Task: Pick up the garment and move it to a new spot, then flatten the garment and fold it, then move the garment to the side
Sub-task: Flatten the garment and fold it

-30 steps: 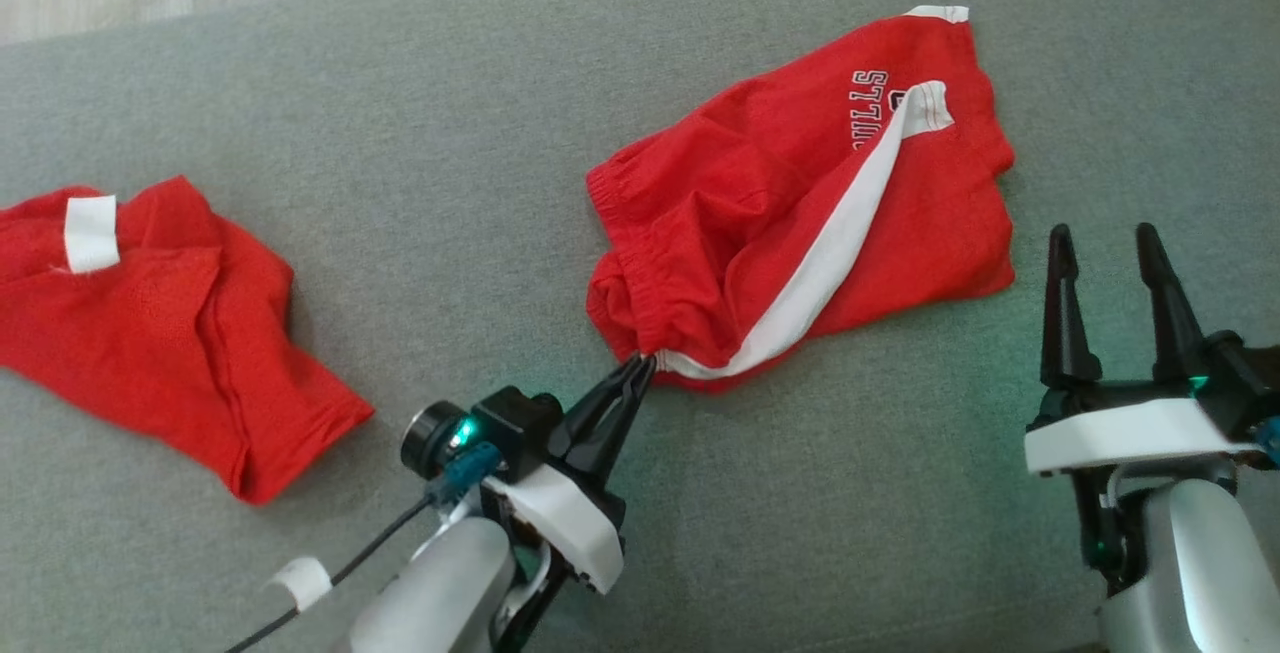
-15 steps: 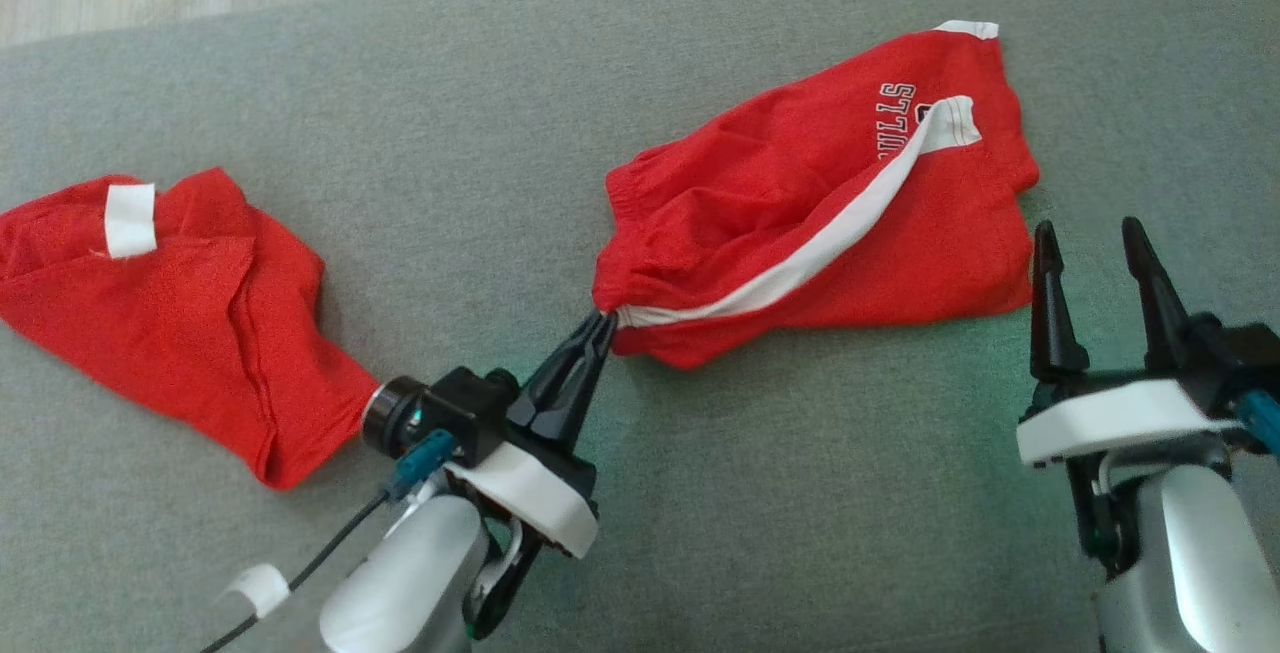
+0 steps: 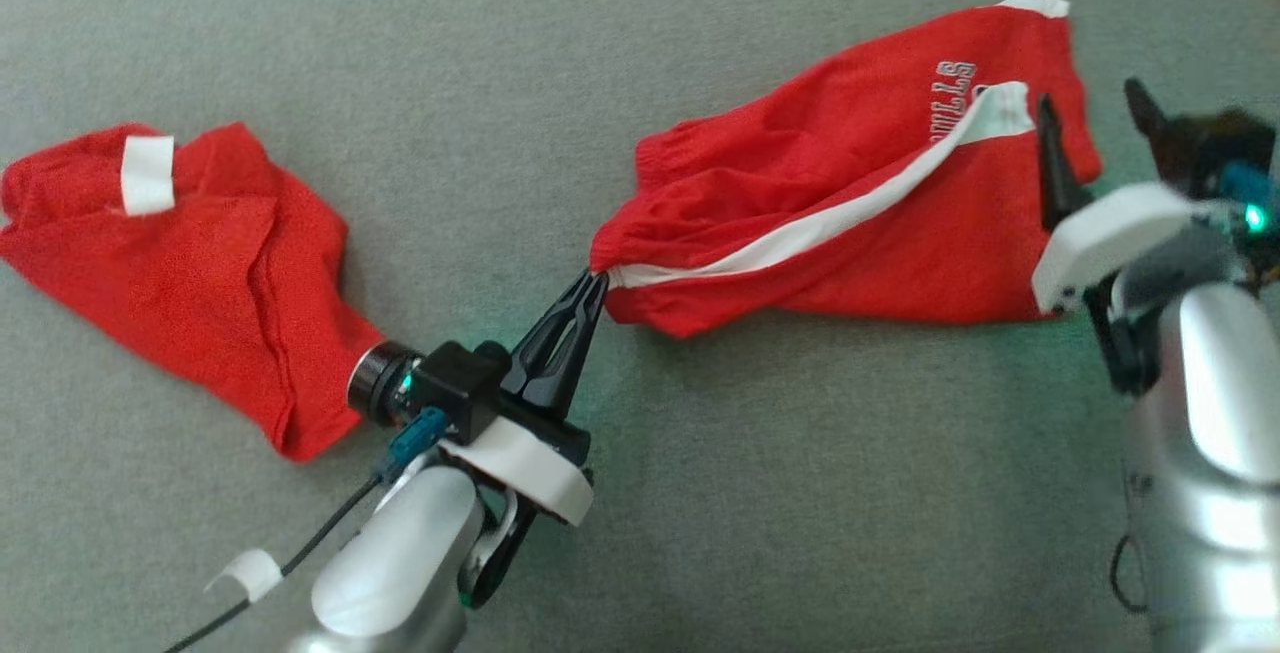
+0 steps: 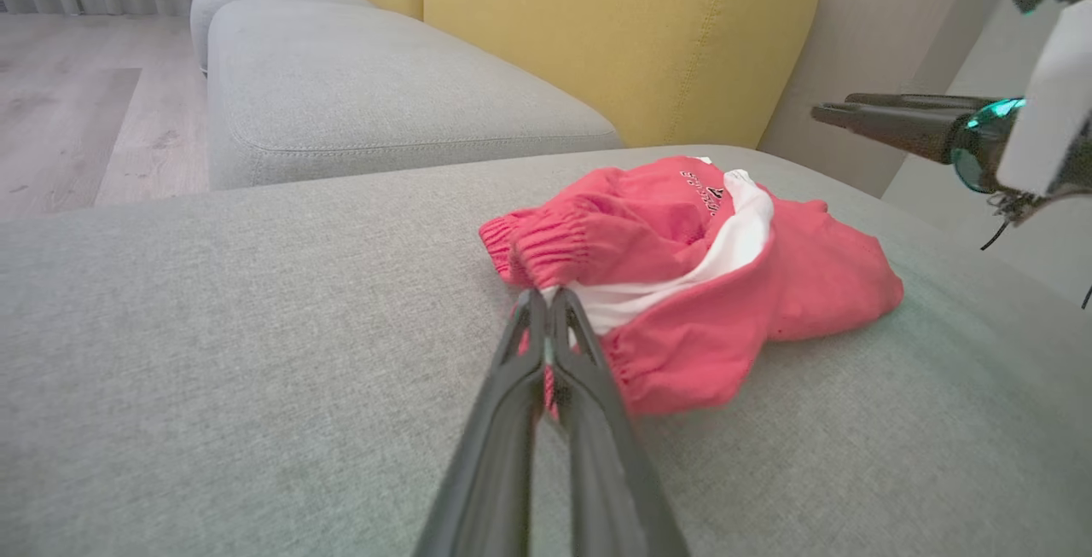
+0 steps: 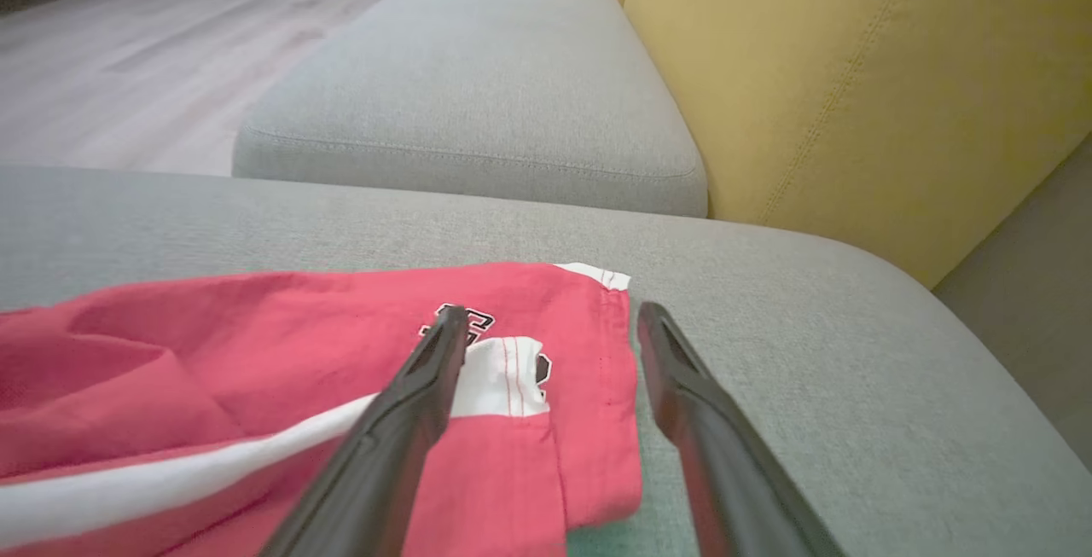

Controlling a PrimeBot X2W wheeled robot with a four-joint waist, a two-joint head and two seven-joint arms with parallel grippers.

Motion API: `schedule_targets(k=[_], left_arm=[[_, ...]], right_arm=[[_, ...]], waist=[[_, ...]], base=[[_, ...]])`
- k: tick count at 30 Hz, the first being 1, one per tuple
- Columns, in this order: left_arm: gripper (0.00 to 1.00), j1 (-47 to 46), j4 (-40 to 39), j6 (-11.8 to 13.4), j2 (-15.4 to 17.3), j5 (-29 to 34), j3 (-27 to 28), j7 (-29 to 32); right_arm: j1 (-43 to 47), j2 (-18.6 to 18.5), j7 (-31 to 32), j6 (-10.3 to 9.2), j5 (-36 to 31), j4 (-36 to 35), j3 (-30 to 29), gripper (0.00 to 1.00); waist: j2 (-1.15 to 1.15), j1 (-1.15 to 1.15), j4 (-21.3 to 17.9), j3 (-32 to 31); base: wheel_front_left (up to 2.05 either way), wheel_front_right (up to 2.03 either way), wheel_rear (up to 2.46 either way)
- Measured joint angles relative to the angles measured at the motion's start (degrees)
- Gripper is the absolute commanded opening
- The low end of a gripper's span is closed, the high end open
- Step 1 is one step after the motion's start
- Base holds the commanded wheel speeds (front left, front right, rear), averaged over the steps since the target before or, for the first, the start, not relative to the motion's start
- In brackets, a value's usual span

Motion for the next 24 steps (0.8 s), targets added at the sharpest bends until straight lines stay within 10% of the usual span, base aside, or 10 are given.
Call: schedule_targets(k=[24], left_arm=[[0.0, -3.07, 0.36, -0.58, -1.09, 0.91, -1.48, -0.49]], right_arm=[[-14.44, -3.6, -0.62, 0.0, 2.6, 26.68, 3.67, 1.0]], waist=[[0.0, 0.0, 3.66, 4.19]], base=[[0.0, 0.0, 0.0]])
